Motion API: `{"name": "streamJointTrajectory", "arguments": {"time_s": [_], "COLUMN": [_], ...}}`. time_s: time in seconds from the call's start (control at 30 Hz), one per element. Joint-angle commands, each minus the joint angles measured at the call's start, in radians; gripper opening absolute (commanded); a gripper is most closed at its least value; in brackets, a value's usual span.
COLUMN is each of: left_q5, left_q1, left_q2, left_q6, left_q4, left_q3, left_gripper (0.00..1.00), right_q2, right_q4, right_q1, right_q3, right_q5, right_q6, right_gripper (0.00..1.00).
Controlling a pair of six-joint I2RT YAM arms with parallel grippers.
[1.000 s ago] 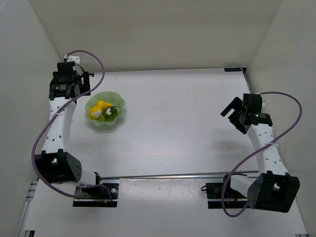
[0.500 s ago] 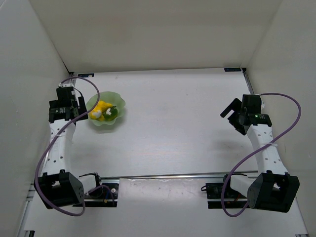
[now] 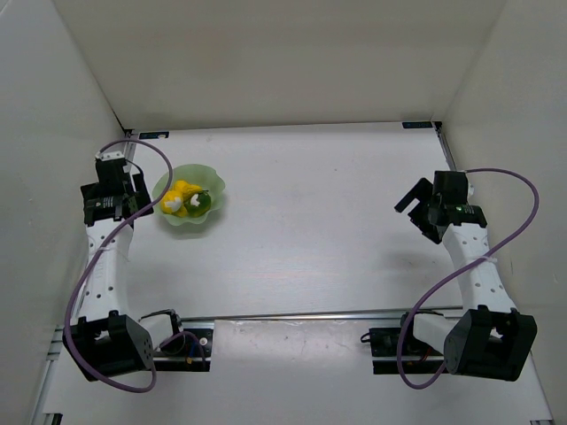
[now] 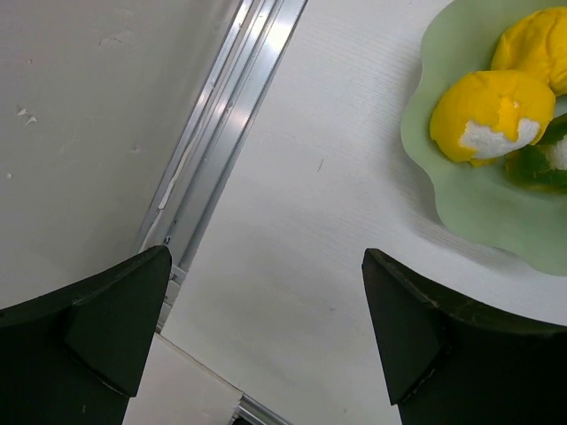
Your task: Place and organize the fake fruits in the fruit bowl
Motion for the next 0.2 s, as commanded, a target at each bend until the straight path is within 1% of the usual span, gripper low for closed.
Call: {"name": "streamJointTrajectory", "arguments": {"time_s": [0.0, 0.03, 0.17], "left_q5": [-0.024, -0.024, 0.054], "left_q1": [0.005, 0.015, 0.024], "left_q2": [-0.019, -0.019, -0.037], "left_q6": [-0.022, -0.022, -0.022], "left_q4": [0.007, 0.007, 0.007], "left_q3": [0.002, 0.002, 0.002], "left_gripper": [1.00, 1.00, 1.00], "right_q2": [-0.013, -0.013, -0.013], "right_q4": [0.002, 0.002, 0.002], "right_q1": [-0.005, -0.005, -0.005], "right_q3": [-0.019, -0.019, -0.019], "right_q5": [0.004, 0.004, 0.004], "right_q6": [-0.002, -0.002, -0.002], "right_gripper": [1.00, 1.00, 1.00]}}
